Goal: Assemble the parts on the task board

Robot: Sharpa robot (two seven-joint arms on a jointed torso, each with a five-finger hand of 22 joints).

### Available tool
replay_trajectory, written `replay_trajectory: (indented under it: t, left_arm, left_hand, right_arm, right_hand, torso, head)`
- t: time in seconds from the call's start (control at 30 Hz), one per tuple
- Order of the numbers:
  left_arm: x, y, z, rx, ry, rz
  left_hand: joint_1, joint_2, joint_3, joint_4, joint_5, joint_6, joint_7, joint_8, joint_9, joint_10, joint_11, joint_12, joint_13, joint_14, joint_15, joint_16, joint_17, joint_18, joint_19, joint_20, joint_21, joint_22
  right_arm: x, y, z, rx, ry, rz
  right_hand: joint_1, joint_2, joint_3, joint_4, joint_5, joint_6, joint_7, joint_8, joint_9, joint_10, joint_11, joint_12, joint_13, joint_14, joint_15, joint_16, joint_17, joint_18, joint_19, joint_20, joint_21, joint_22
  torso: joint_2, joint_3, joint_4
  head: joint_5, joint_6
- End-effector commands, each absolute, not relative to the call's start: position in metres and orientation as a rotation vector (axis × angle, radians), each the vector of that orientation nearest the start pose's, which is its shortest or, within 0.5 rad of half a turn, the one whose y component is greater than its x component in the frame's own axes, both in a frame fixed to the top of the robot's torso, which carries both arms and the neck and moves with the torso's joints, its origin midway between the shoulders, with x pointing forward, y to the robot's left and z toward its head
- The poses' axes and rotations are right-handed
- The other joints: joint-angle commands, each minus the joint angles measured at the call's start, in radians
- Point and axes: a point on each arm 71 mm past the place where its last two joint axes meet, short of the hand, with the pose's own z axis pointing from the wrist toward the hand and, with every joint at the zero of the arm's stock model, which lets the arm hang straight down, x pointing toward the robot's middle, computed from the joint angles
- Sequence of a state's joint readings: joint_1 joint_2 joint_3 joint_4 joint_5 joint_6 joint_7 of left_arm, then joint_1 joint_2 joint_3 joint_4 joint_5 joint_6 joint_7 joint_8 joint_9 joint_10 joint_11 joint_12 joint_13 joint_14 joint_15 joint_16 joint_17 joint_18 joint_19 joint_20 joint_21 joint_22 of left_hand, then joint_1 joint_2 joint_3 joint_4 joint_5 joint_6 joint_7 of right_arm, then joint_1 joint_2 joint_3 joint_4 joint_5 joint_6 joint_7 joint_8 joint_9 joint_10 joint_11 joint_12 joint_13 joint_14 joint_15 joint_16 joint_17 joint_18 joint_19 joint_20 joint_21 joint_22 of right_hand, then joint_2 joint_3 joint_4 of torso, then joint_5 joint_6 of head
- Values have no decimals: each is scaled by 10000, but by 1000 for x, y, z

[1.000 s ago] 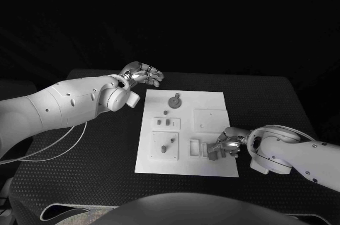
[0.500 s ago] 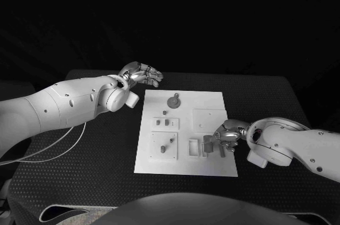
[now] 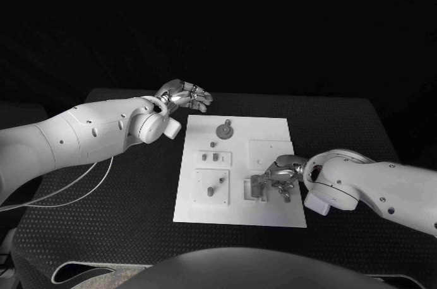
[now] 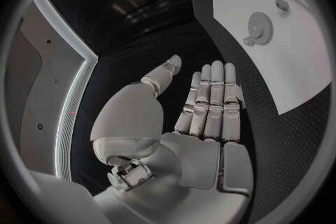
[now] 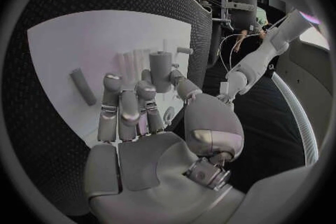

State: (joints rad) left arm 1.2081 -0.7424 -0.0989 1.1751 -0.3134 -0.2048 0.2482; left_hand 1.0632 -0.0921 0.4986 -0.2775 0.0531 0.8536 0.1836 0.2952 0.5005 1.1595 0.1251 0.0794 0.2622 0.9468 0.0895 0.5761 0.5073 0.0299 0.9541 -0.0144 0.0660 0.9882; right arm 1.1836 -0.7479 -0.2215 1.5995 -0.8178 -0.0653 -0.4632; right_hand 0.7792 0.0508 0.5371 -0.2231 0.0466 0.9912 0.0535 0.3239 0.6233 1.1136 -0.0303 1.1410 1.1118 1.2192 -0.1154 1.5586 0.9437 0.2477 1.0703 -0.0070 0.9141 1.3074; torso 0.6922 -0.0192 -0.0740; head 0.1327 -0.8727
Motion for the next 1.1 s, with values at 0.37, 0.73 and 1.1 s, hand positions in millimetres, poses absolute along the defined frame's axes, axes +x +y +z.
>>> replay_trajectory:
  t: [0.37,0.73,1.1]
  left_arm:
    - [538,257,-219,-8814,16369,-12122]
    - [538,257,-219,-8808,16369,-12132]
    - [538,257,-219,-8808,16372,-12134]
  left_hand:
    - [-79,7,-57,22,-1,17,-34,46,-11,43,-17,8,-5,41,6,-80,39,-26,-34,53,19,-23]
    - [-84,13,-58,25,-1,31,-40,56,-12,48,-19,9,-5,42,8,-97,60,-27,-38,55,20,-29]
    - [-86,10,-60,25,-1,34,-42,59,-13,47,-19,7,-6,42,9,-107,72,-28,-40,55,20,-32]
  right_arm:
    - [425,-148,-289,2455,24180,5861]
    - [421,-142,-296,2294,24464,5885]
    - [420,-140,-298,2631,24565,5993]
  right_hand:
    - [163,306,965,-614,42,835,184,-29,-9,18,-67,25,-21,196,-213,-7,-74,141,36,18,58,199]
    - [173,337,995,-625,42,836,184,-38,-11,14,-68,27,-24,185,-215,-10,-86,141,31,17,60,200]
    - [177,362,1015,-631,42,840,184,-43,-12,11,-68,29,-26,184,-217,-11,-85,141,29,16,64,201]
  torso:
    - [-3,7,1]
    - [-1,8,-14]
    - [-2,5,-10]
  head:
    - [70,1]
    - [122,1]
    - [130,1]
